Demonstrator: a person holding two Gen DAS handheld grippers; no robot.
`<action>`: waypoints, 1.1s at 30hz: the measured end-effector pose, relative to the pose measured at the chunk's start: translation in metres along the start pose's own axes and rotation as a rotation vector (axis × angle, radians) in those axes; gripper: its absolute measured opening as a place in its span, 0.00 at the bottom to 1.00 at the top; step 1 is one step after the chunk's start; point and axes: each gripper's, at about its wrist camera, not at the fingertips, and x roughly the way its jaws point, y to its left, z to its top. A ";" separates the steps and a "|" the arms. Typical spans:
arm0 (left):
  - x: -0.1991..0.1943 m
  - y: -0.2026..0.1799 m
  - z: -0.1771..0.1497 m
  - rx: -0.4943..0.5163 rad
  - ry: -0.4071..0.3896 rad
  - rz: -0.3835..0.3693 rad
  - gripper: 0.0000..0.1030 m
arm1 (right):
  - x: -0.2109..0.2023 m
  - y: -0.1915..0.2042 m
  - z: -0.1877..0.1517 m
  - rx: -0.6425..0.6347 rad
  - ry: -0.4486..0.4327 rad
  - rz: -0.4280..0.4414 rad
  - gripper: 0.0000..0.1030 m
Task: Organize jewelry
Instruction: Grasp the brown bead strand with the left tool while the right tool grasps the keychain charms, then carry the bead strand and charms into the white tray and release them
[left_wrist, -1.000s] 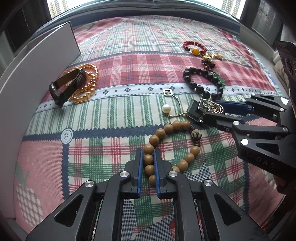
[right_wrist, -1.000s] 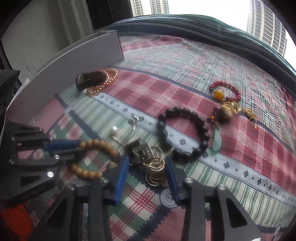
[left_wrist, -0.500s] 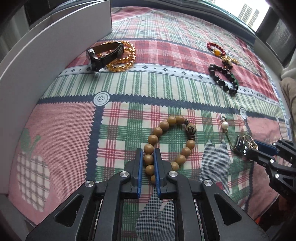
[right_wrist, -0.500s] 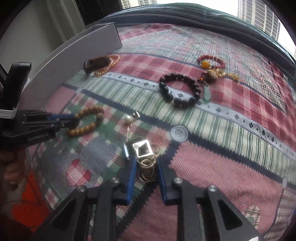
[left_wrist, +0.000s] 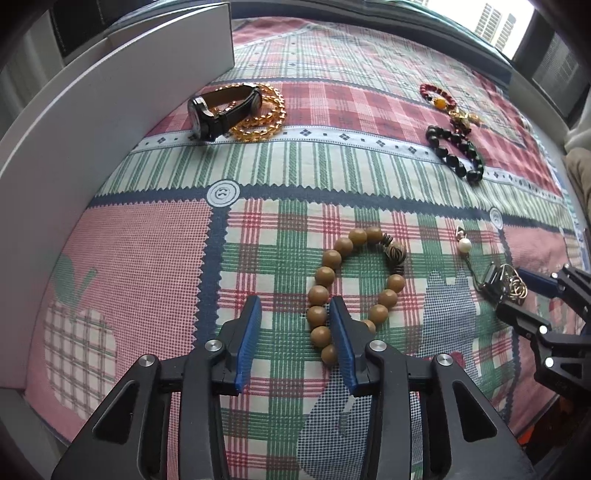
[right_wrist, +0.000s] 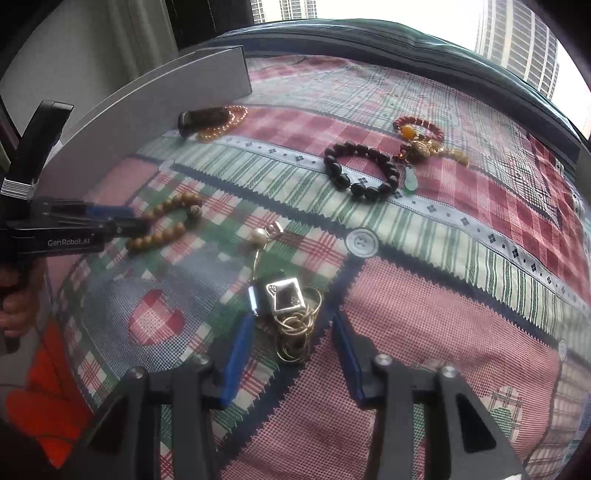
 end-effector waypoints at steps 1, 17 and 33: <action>0.000 -0.002 0.000 0.011 -0.003 0.010 0.28 | 0.004 0.001 0.000 -0.013 0.004 -0.005 0.44; -0.047 0.024 -0.004 -0.093 -0.046 -0.159 0.09 | -0.063 0.001 -0.010 0.079 -0.039 0.039 0.18; -0.123 0.094 -0.005 -0.192 -0.111 -0.185 0.09 | -0.098 0.050 0.060 -0.001 -0.177 0.160 0.18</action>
